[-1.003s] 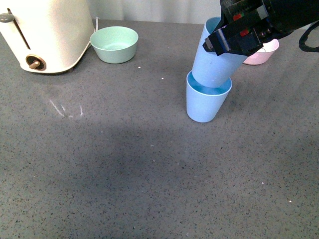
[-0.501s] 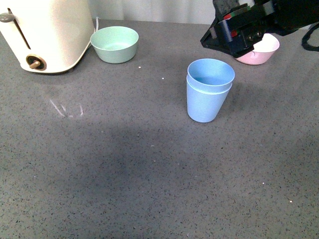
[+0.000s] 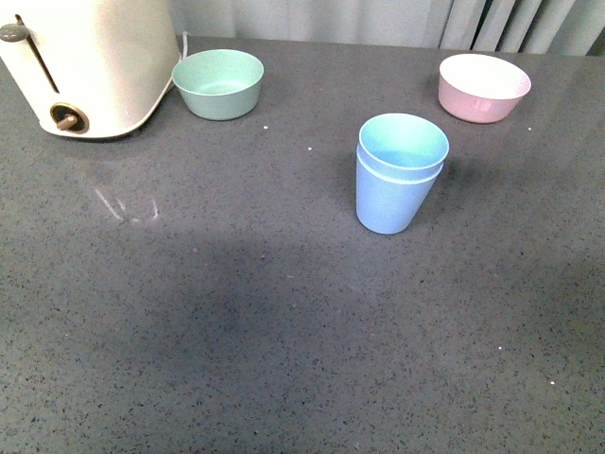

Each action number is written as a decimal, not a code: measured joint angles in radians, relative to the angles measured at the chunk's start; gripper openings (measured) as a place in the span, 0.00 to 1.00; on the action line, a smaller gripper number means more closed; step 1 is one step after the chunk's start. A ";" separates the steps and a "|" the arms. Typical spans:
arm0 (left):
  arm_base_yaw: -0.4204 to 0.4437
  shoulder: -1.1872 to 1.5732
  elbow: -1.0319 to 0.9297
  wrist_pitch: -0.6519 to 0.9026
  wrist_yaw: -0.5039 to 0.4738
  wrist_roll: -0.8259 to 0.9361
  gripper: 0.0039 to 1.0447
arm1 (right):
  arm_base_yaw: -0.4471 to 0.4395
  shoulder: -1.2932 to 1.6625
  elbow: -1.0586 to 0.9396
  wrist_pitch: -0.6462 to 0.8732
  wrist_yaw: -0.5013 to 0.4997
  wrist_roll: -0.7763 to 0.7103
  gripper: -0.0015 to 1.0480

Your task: Stack blue cups with both arms

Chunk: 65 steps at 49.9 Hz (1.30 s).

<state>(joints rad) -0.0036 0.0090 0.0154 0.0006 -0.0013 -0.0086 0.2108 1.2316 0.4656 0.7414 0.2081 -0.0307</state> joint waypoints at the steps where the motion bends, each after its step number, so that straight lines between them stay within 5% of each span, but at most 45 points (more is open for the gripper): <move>1: 0.000 0.000 0.000 0.000 0.000 0.000 0.92 | -0.005 -0.017 -0.018 0.010 -0.007 0.003 0.51; 13: 0.000 0.000 0.000 0.000 0.002 0.000 0.92 | -0.082 -0.202 -0.225 0.035 -0.087 0.015 0.01; 36: 0.000 0.000 0.000 0.000 0.001 0.000 0.92 | -0.205 -0.449 -0.372 -0.064 -0.202 0.021 0.02; 65: 0.000 0.000 0.000 0.000 0.001 0.000 0.92 | -0.209 -0.803 -0.443 -0.317 -0.209 0.021 0.02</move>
<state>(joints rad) -0.0036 0.0090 0.0151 0.0002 -0.0002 -0.0086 0.0017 0.4282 0.0231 0.4248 -0.0006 -0.0101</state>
